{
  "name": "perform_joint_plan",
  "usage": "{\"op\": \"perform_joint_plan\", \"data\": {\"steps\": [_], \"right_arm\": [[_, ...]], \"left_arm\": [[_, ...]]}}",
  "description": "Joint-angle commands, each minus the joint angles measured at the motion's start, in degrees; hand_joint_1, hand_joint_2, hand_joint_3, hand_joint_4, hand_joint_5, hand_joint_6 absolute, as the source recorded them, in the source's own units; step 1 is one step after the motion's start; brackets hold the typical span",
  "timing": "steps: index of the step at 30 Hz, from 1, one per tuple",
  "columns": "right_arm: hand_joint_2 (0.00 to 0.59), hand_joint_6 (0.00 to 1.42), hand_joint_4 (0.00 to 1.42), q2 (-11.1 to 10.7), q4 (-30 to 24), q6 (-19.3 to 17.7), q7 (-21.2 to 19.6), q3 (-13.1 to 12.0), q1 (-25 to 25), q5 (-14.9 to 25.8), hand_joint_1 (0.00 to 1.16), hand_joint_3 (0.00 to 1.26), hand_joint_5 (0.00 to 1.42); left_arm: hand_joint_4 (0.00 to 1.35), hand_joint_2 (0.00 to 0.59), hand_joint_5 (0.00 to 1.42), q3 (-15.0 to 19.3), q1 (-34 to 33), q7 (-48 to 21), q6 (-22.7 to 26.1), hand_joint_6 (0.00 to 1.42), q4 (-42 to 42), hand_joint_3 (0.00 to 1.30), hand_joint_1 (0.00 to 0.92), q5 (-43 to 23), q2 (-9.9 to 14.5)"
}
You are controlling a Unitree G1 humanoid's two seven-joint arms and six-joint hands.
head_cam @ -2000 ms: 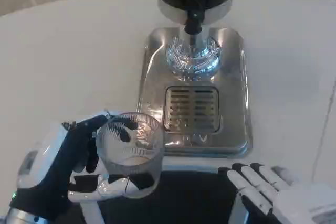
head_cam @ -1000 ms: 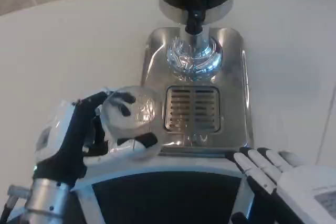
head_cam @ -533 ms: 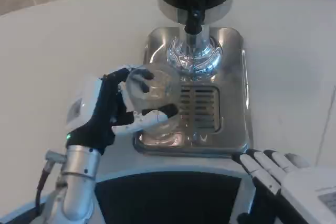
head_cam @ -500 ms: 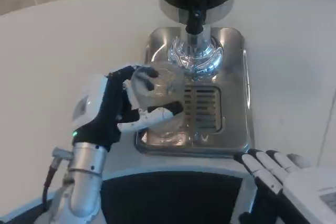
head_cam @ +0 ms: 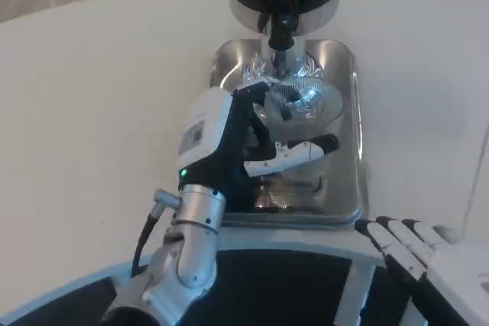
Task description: Grasp the cup under the faucet to collect the drink, then remove the cup.
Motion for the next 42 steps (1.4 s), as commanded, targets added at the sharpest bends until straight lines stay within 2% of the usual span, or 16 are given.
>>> {"op": "perform_joint_plan", "data": {"steps": [1, 4, 8, 12, 20, 28, 34, 42], "right_arm": [[0.540, 0.00, 0.00, 7.3, -0.7, 1.6, 0.7, 0.3, -2.3, -0.7, 0.21, 0.01, 0.00], [0.536, 0.00, 0.00, 7.1, -0.7, 3.6, 1.4, 2.2, -3.5, -2.5, 0.21, 0.01, 0.00], [0.534, 0.00, 0.00, 6.2, -0.7, 6.0, 1.7, 4.3, -4.6, -3.8, 0.20, 0.01, 0.00], [0.532, 0.00, 0.00, 5.0, -0.7, 7.2, 1.5, 4.9, -4.5, -3.6, 0.20, 0.01, 0.00], [0.527, 0.00, 0.00, 3.4, -0.7, 7.5, 1.3, 3.5, -3.6, -0.7, 0.20, 0.02, 0.00], [0.525, 0.01, 0.00, 2.8, -0.7, 7.0, 1.8, 1.6, -3.5, 1.7, 0.20, 0.02, 0.00], [0.522, 0.01, 0.00, 3.1, -0.7, 7.1, 2.2, 2.3, -4.0, 1.4, 0.21, 0.02, 0.00], [0.516, 0.01, 0.00, 3.5, -0.7, 7.2, 2.3, 3.5, -4.2, 0.9, 0.21, 0.02, 0.00]], "left_arm": [[0.45, 0.056, 0.66, -1.1, -0.6, -0.1, 3.6, 0.80, 2.8, 0.62, 0.369, 0.2, 0.6], [0.30, 0.053, 0.48, -1.5, -0.9, -0.5, 4.4, 0.55, 3.1, 0.53, 0.298, 0.0, 1.3], [0.20, 0.052, 0.39, -1.4, -1.3, -1.6, 4.4, 0.46, 4.0, 0.43, 0.254, -0.9, 2.8], [0.14, 0.051, 0.34, -1.3, -1.3, -1.9, 3.9, 0.40, 4.3, 0.37, 0.231, -1.1, 3.9], [0.11, 0.050, 0.31, -1.0, -1.4, -1.8, 2.7, 0.35, 4.6, 0.33, 0.228, -1.2, 6.0], [0.05, 0.049, 0.26, -0.9, -0.6, -3.3, 1.3, 0.31, 4.4, 0.27, 0.211, -1.4, 7.9], [0.00, 0.022, 0.19, -1.1, 0.7, -4.9, -0.4, 0.28, 2.8, 0.10, 0.155, -1.6, 10.2], [0.00, 0.028, 0.17, -0.7, 4.7, -6.7, -3.0, 0.27, -2.4, 0.08, 0.143, -2.7, 13.7]]}}
